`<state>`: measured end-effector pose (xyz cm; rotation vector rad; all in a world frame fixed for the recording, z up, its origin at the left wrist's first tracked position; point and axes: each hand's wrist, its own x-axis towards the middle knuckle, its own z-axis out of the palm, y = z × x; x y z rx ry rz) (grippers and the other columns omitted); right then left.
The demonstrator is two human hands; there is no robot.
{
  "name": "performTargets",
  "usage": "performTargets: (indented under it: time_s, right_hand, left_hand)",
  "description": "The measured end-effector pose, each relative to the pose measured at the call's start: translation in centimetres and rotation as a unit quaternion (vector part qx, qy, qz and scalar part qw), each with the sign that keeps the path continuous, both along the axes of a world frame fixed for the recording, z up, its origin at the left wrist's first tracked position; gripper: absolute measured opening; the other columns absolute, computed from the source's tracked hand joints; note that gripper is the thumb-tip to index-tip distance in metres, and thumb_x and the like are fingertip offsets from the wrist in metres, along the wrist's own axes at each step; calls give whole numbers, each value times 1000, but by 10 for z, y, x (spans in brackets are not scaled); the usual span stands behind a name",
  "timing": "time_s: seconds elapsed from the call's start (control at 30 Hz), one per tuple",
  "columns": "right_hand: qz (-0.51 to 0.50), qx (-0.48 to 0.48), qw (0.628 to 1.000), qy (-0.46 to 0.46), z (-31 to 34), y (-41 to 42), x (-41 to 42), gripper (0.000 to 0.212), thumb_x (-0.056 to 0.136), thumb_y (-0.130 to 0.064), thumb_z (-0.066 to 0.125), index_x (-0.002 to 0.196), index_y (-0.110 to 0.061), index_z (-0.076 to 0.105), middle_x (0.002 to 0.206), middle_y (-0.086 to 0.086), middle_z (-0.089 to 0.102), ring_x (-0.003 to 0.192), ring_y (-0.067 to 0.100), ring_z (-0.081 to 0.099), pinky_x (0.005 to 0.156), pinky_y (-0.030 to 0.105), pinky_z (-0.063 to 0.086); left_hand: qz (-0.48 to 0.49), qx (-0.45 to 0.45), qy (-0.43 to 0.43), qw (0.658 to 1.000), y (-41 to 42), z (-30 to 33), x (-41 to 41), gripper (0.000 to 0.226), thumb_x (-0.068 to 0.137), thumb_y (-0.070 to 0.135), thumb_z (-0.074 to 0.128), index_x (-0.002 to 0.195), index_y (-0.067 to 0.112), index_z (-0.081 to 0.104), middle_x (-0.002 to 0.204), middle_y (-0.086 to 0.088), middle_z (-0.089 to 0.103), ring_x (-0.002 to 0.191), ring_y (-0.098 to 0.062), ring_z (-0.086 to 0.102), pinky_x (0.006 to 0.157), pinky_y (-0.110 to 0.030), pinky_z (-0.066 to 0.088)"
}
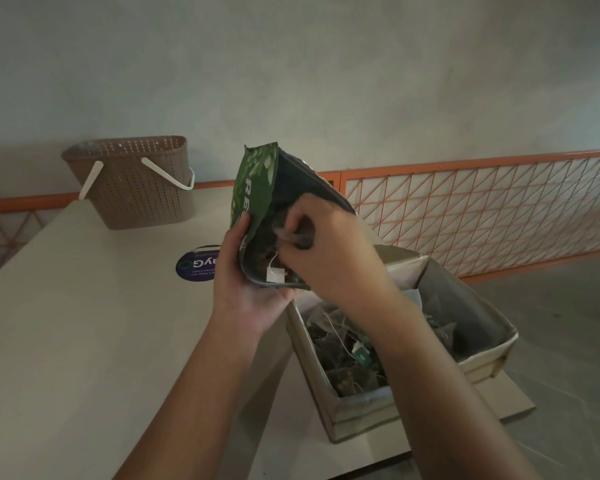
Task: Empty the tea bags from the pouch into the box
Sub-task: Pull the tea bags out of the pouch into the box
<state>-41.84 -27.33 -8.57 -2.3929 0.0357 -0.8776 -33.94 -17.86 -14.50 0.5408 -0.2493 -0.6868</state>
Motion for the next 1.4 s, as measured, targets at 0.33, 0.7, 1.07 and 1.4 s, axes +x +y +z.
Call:
performTargets:
  time_s: [0.33,0.7,1.07,1.4]
  right_hand:
    - [3,260,964,-58,4,-41,-58,45,79,-13,78,116,-20,54,93,-2,73,87,8,69,77,19,55]
    - [-103,115,986,70,-42,-47,-61,14,78,-45,70,88,-36,73,104,-12,57,102,15,52,81,28,45]
    - [-143,-86,983,-72,-32,-6,-38,19,85,-33,67,99,-24,76,94,-3,56,92,22,50,78,35,42]
    - [-241,-189,952,9,-36,17,-11,44,81,-63,58,90,-24,76,99,1,54,96,26,45,81,38,26]
  left_hand:
    - [-17,-5,16,1000,0,-2,5,48,83,52,63,121,24,72,138,-9,64,124,-34,60,89,-44,57]
    - [-35,-16,33,999,-3,0,-3,43,83,48,63,112,19,77,140,-8,63,127,-30,61,97,-44,56]
    - [-34,-22,43,998,-5,6,-6,52,90,46,59,131,15,63,131,-7,67,106,-24,69,78,-33,59]
    - [-4,9,-4,1000,-3,5,-9,47,97,45,48,117,10,72,116,-10,73,100,-23,73,85,-33,61]
